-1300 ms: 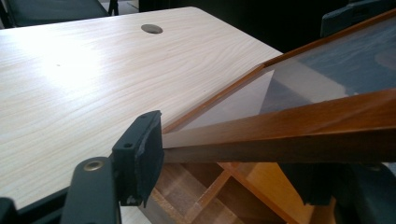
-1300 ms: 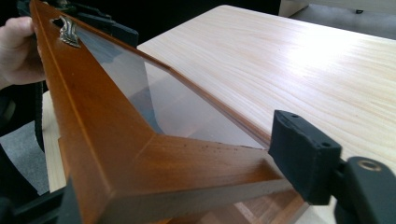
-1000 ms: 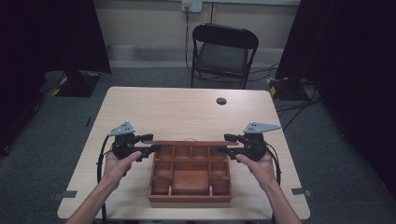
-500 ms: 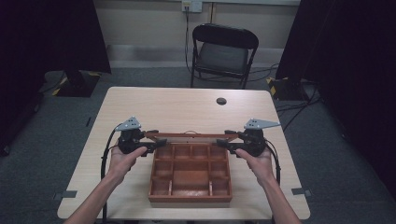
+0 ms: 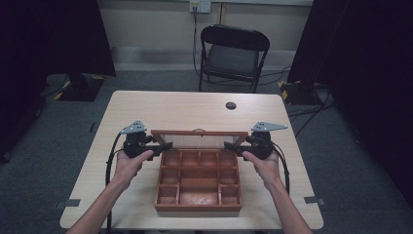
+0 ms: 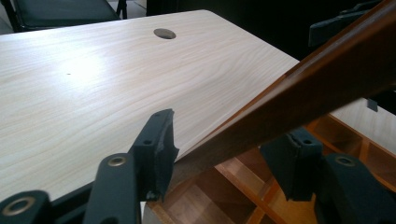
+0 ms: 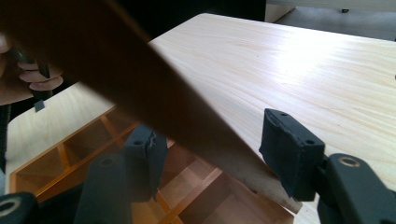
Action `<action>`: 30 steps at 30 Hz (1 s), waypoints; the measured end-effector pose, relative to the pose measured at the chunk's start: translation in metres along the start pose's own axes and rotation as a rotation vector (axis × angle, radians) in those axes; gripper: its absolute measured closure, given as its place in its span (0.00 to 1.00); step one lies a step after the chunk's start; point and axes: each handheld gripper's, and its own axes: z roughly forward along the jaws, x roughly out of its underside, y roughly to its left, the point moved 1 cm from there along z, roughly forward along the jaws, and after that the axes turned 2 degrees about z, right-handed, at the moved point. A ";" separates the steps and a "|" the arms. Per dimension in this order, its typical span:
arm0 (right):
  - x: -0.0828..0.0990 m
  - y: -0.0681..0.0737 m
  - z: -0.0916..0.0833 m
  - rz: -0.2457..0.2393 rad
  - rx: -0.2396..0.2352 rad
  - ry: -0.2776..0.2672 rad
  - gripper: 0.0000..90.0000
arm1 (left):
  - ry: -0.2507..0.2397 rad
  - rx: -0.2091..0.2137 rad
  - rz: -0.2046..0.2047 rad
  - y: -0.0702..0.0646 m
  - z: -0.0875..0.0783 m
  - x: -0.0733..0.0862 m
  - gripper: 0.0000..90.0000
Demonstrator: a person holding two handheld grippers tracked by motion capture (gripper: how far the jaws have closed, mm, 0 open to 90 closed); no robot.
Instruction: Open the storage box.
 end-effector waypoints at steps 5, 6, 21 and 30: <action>0.001 -0.008 0.006 0.020 0.011 -0.003 0.47 | 0.002 -0.015 -0.003 0.004 0.004 0.000 0.53; 0.001 -0.008 0.006 0.020 0.011 -0.003 0.47 | 0.001 -0.018 -0.004 0.005 0.005 0.000 0.53; 0.005 -0.020 0.018 0.048 0.030 0.003 0.49 | 0.016 -0.022 -0.025 0.018 0.015 0.005 0.57; 0.007 -0.024 0.025 0.050 0.055 0.004 0.49 | 0.027 -0.025 -0.042 0.026 0.021 0.008 0.61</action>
